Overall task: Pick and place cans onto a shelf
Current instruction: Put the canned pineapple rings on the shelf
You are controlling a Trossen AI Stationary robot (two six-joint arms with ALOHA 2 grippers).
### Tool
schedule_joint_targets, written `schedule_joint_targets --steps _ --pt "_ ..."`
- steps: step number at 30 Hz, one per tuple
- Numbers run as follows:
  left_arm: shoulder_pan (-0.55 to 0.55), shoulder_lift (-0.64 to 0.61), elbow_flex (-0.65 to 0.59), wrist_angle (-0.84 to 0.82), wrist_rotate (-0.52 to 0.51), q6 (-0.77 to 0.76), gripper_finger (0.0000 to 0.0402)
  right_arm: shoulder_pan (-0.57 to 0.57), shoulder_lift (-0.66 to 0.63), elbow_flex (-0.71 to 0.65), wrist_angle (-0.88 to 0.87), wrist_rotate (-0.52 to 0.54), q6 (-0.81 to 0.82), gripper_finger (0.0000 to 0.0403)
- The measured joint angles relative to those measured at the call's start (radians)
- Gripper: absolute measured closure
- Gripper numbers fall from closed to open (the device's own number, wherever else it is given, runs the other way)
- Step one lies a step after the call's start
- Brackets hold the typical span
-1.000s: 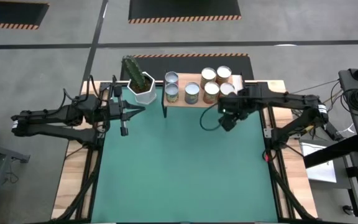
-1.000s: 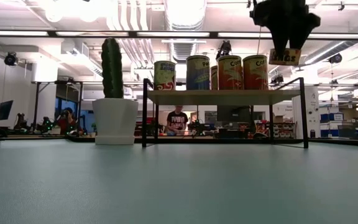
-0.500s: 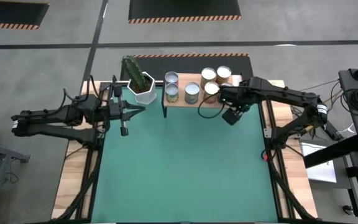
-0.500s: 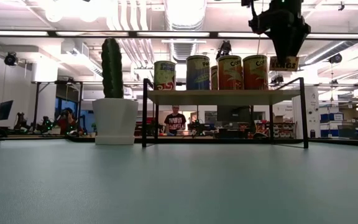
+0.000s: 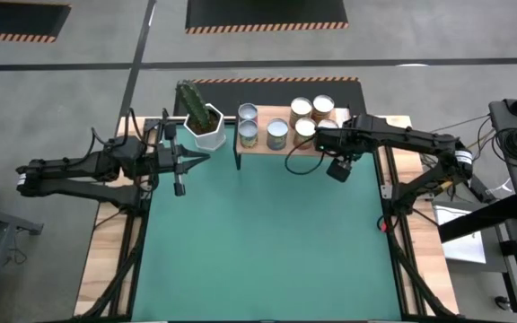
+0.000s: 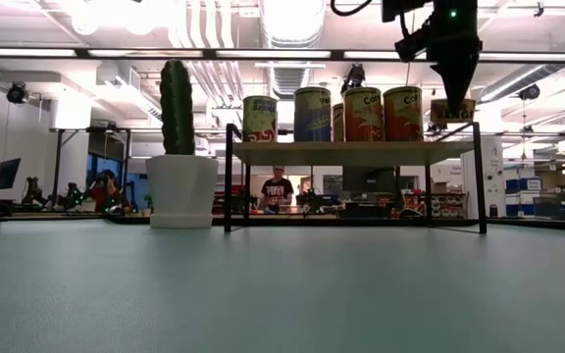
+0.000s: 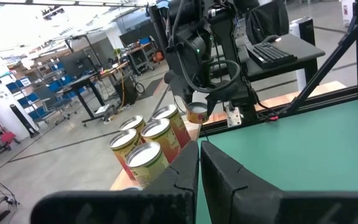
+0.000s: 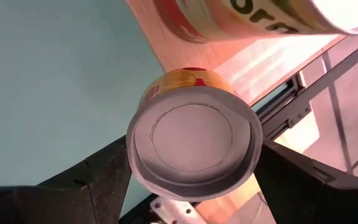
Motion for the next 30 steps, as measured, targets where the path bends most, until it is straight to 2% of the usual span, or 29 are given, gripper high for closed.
schedule_joint_targets --steps 13,18,30 --pt "0.0 0.0 0.0 0.002 0.0 0.0 0.0402 -0.005 0.0 -0.039 0.037 0.028 -0.091 0.0115" --pt "0.0 0.0 0.0 0.002 0.0 0.0 0.0402 -0.005 0.0 -0.077 0.043 0.078 -0.1 0.0115" --pt "0.0 0.0 0.0 0.002 0.0 0.0 0.0402 -0.02 0.001 -0.084 0.067 0.106 -0.11 0.0115"
